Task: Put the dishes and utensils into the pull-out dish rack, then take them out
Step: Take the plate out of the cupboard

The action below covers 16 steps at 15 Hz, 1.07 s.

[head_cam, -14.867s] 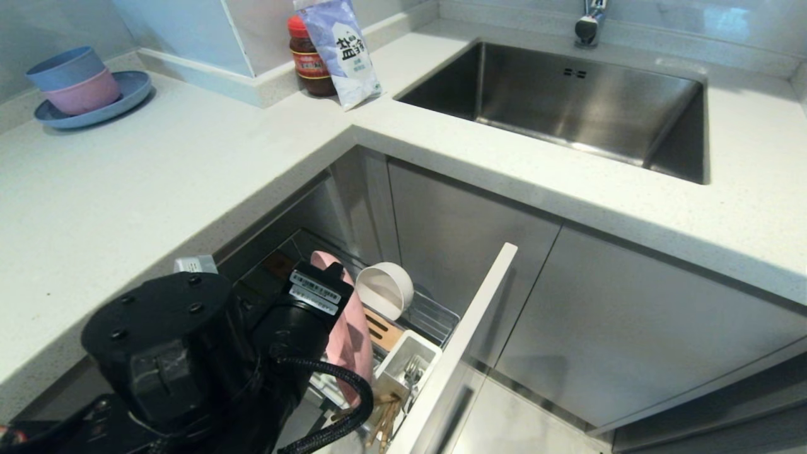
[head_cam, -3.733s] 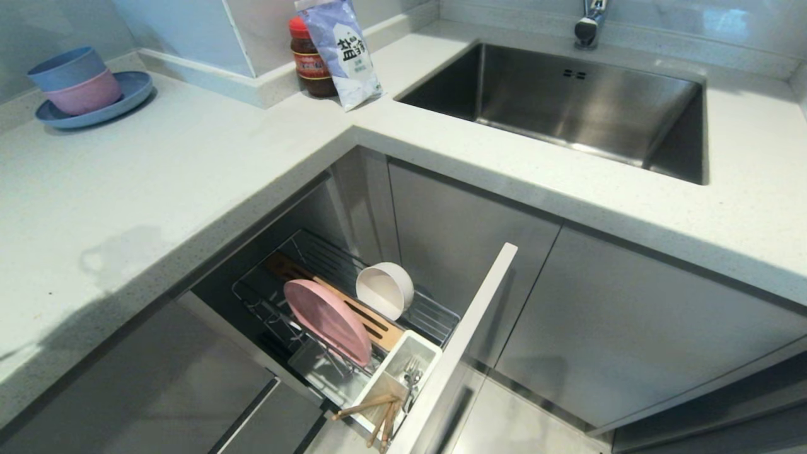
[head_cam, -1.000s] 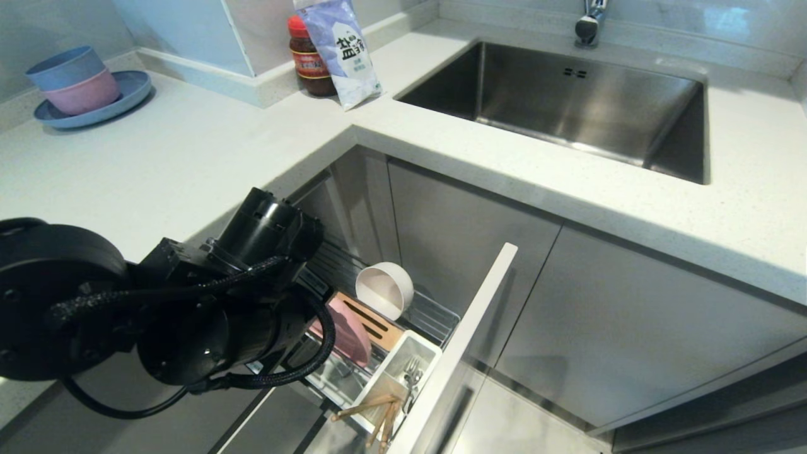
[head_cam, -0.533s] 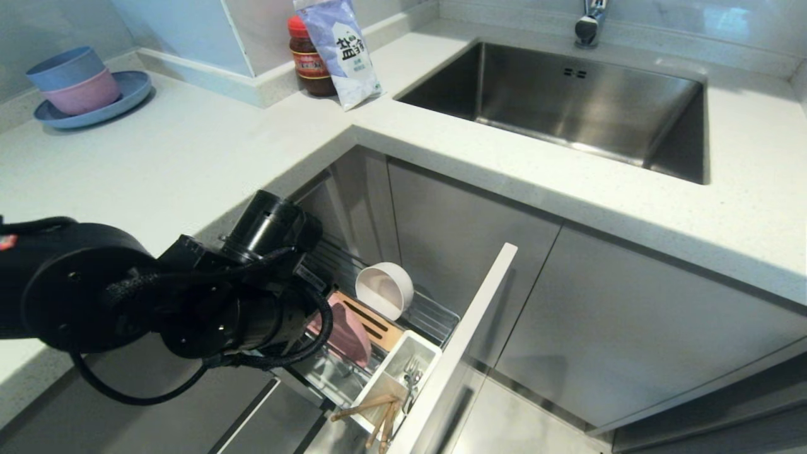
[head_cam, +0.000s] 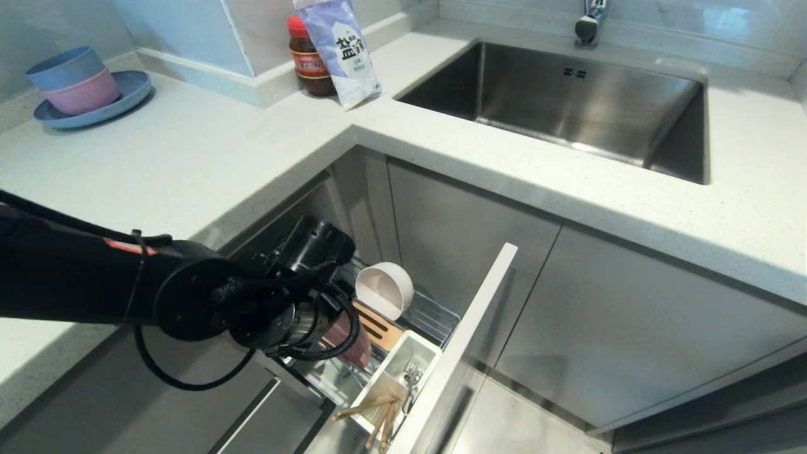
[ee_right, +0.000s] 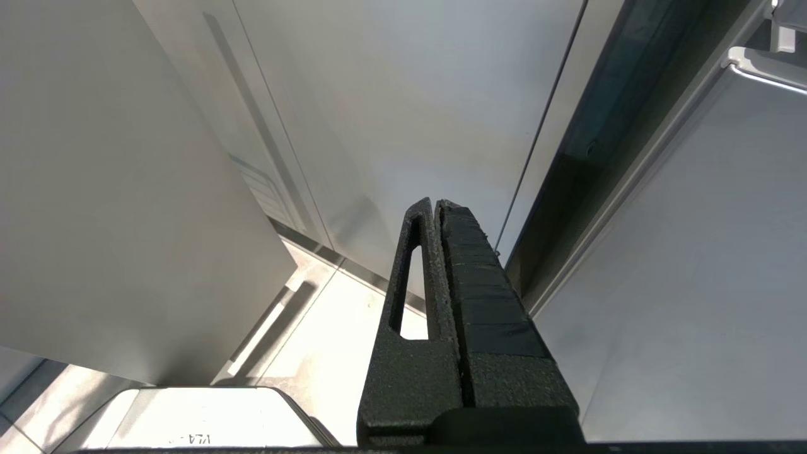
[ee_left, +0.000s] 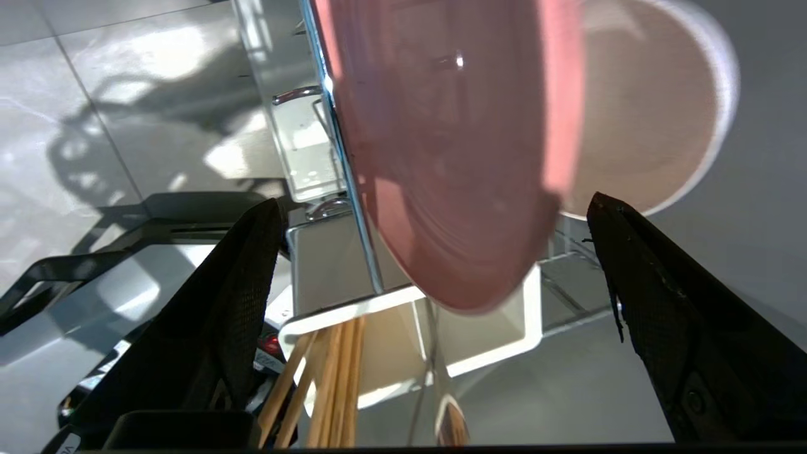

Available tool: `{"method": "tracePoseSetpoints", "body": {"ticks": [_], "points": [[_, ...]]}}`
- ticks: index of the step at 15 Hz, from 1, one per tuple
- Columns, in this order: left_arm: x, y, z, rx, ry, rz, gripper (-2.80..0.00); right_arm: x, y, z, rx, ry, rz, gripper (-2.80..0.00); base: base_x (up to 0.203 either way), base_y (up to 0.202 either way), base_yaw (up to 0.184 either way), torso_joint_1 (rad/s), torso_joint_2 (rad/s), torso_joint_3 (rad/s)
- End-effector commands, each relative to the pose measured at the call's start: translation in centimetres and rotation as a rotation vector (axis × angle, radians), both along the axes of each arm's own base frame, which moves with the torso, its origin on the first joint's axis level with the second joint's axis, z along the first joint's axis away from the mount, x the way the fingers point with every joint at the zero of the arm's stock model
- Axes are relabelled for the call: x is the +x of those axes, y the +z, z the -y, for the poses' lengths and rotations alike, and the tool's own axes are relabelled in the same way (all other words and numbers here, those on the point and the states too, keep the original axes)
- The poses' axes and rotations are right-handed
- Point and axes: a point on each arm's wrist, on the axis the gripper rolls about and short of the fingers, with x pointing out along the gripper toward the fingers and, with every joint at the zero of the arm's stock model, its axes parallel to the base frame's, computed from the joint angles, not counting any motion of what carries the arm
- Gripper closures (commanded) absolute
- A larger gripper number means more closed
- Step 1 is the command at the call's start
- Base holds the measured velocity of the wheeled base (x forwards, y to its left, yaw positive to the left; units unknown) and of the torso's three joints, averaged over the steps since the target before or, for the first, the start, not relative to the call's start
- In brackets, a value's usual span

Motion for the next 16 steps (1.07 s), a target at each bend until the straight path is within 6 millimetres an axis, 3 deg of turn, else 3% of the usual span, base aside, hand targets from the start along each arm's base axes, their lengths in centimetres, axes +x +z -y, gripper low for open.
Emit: {"method": "tracePoseSetpoints", "body": {"ticks": [1, 9, 10, 16], "points": [[0.61, -0.97, 0.39, 0.015, 0.009, -0.022, -2.8, -0.01, -0.05, 0.0, 0.0, 0.0, 0.001, 0.0, 0.0, 0.0, 0.0, 0.0, 0.0, 0.0], [0.53, -0.86, 0.31, 0.02, 0.016, -0.016, -2.8, -0.01, -0.05, 0.0, 0.0, 0.0, 0.001, 0.0, 0.0, 0.0, 0.0, 0.0, 0.0, 0.0], [0.53, -0.86, 0.31, 0.021, 0.016, -0.016, 0.0, -0.01, -0.05, 0.0, 0.0, 0.0, 0.001, 0.0, 0.0, 0.0, 0.0, 0.0, 0.0, 0.0], [0.36, -0.78, 0.37, 0.019, 0.012, -0.015, 0.0, -0.01, -0.05, 0.0, 0.0, 0.0, 0.001, 0.0, 0.0, 0.0, 0.0, 0.0, 0.0, 0.0]]}}
